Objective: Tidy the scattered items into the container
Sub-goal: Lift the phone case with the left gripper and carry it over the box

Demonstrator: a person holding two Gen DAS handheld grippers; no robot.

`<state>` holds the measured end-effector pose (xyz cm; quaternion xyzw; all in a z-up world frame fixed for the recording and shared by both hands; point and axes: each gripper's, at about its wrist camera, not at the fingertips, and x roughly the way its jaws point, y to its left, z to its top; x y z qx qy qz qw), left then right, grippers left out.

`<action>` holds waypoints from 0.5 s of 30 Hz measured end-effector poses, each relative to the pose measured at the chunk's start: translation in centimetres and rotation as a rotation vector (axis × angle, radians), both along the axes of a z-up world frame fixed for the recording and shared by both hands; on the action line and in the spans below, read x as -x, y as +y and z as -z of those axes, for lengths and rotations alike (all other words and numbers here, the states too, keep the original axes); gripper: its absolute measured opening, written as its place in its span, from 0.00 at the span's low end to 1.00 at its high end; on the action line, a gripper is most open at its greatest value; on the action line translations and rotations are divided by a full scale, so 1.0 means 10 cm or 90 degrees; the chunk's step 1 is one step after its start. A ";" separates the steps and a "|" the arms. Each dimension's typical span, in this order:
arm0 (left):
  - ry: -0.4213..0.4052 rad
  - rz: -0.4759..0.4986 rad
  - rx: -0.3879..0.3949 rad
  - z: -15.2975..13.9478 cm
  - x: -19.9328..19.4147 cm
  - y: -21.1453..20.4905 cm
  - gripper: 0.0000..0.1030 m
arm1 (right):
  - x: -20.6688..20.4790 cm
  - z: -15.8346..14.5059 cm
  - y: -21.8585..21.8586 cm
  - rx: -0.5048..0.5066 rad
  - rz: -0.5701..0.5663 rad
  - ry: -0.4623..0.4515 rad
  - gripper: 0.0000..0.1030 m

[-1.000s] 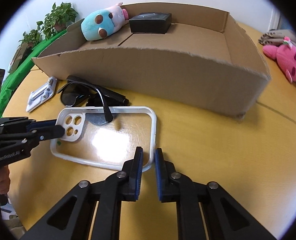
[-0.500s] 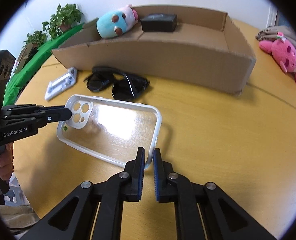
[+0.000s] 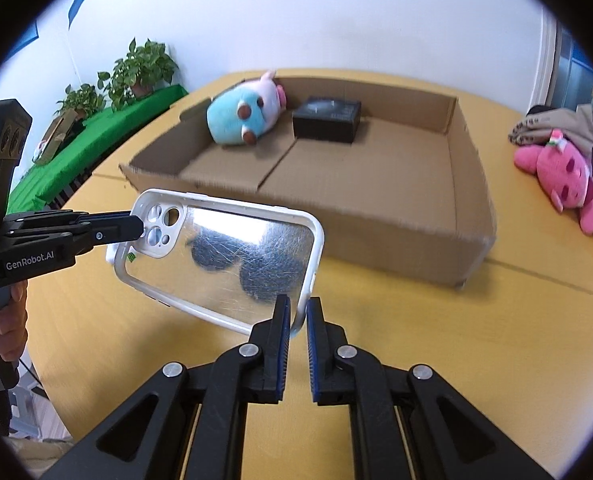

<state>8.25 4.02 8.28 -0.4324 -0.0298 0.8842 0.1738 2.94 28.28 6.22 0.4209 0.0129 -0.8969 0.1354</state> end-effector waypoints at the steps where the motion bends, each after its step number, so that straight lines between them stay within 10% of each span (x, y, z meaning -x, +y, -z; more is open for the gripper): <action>1: 0.006 0.001 -0.002 -0.05 0.04 -0.01 0.09 | 0.03 -0.05 0.00 -0.001 0.000 0.009 0.07; 15: 0.091 -0.015 0.016 -0.62 0.36 -0.30 0.09 | 0.35 -0.58 -0.22 0.009 -0.005 0.115 0.07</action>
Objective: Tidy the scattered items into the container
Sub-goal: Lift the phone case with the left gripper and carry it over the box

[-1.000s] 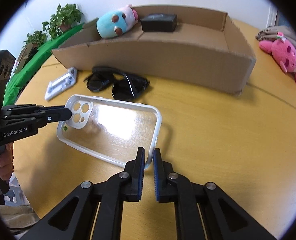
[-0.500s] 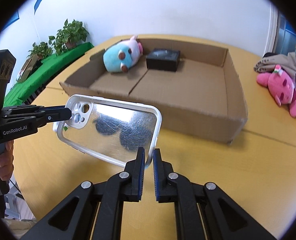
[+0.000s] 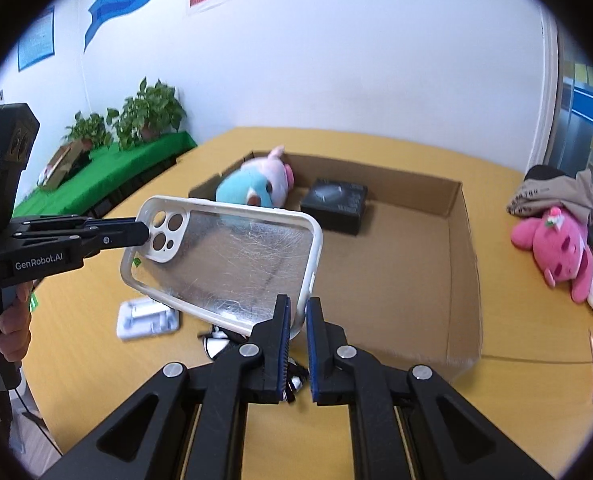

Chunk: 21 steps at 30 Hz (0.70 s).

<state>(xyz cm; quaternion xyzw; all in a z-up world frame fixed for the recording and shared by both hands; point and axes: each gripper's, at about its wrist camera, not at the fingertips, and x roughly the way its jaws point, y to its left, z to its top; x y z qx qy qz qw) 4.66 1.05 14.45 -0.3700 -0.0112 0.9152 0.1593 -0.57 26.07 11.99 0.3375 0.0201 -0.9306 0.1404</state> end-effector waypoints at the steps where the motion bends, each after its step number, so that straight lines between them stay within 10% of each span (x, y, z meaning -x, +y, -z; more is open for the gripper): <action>1: 0.005 -0.001 0.004 -0.03 0.03 -0.02 0.08 | 0.03 -0.01 -0.03 0.001 -0.001 0.004 0.07; 21: -0.020 -0.026 0.035 0.13 0.77 -0.45 0.07 | 0.77 0.14 -0.44 0.017 -0.020 -0.024 0.07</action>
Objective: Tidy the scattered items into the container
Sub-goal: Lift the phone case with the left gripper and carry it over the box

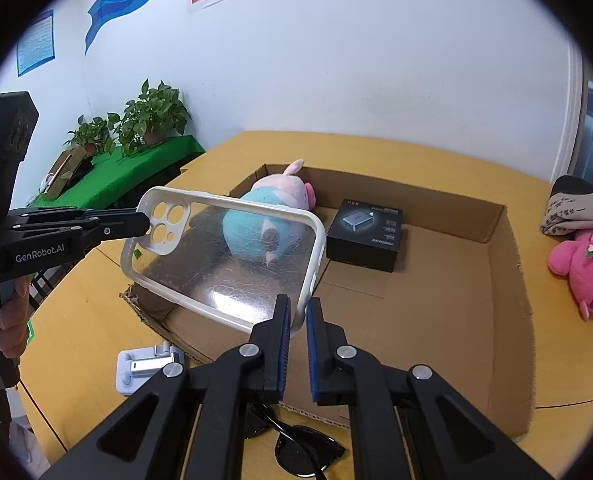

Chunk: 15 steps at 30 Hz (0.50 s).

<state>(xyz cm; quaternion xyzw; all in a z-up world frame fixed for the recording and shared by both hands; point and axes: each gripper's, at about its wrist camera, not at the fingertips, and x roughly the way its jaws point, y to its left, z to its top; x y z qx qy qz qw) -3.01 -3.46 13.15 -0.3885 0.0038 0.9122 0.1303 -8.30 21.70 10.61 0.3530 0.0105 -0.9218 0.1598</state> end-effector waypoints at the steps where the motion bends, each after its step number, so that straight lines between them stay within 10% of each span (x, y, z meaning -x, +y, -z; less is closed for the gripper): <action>1: -0.006 -0.001 0.003 0.04 0.04 -0.01 0.07 | 0.05 0.04 -0.03 0.001 0.000 -0.010 0.07; 15: -0.071 0.003 0.023 0.42 0.58 -0.17 0.07 | 0.56 0.42 -0.22 0.018 0.008 -0.099 0.07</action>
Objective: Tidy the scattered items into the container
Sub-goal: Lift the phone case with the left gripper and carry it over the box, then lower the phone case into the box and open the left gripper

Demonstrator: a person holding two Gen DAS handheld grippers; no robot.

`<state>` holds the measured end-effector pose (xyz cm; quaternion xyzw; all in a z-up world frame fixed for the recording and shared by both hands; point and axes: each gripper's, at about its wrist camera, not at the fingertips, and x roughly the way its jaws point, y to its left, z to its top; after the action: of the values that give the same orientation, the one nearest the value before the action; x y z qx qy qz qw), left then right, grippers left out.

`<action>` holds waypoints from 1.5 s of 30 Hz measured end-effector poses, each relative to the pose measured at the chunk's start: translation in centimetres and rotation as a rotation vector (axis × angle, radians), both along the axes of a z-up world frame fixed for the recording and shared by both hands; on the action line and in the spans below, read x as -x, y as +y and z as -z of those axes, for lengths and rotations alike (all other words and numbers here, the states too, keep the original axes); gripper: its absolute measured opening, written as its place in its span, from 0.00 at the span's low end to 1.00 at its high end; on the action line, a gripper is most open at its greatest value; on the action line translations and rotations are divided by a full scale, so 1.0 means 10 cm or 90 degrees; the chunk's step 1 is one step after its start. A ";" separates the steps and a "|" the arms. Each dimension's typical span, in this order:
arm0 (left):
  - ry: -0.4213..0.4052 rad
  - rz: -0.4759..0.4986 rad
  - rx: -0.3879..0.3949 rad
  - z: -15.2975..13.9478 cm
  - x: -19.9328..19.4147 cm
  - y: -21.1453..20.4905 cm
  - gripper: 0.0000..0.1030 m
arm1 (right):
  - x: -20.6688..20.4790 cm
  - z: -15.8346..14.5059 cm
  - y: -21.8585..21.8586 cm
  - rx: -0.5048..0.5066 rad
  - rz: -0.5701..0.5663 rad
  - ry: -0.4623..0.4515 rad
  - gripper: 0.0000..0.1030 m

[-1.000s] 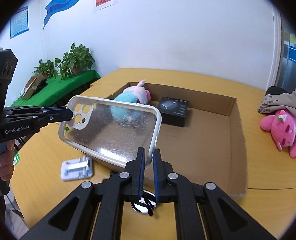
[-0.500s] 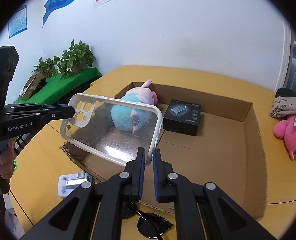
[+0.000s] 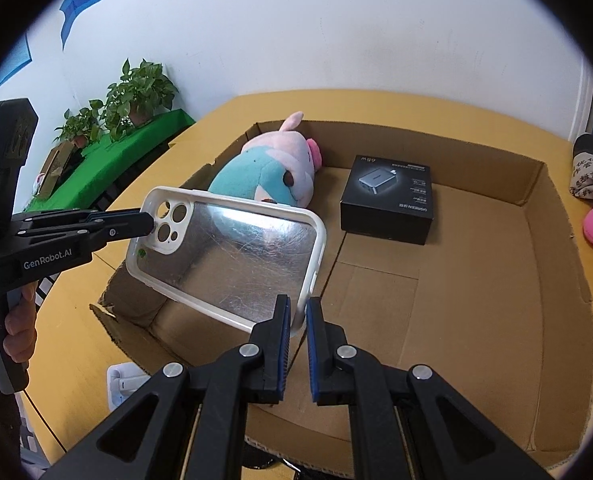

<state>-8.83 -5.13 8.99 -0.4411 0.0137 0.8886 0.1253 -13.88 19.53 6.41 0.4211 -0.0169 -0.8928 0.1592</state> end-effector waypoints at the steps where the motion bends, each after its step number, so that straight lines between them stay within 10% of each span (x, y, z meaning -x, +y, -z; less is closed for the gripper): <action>1: -0.002 0.000 0.003 0.01 0.03 -0.01 0.07 | 0.04 0.02 -0.02 -0.002 0.000 -0.006 0.07; 18: -0.098 0.012 0.126 0.60 0.35 0.11 0.06 | 0.31 0.49 -0.11 0.010 -0.012 -0.134 0.07; 42: -0.146 -0.008 0.189 0.73 0.48 0.22 0.06 | 0.52 0.68 -0.20 -0.017 -0.026 -0.201 0.08; 45: -0.143 -0.008 0.172 0.70 0.46 0.22 0.06 | 0.51 0.64 -0.18 -0.008 -0.022 -0.191 0.20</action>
<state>-13.43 -2.91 1.97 -0.5502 0.1162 0.8247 0.0601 -19.01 17.72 0.01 0.5509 -0.0273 -0.8171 0.1676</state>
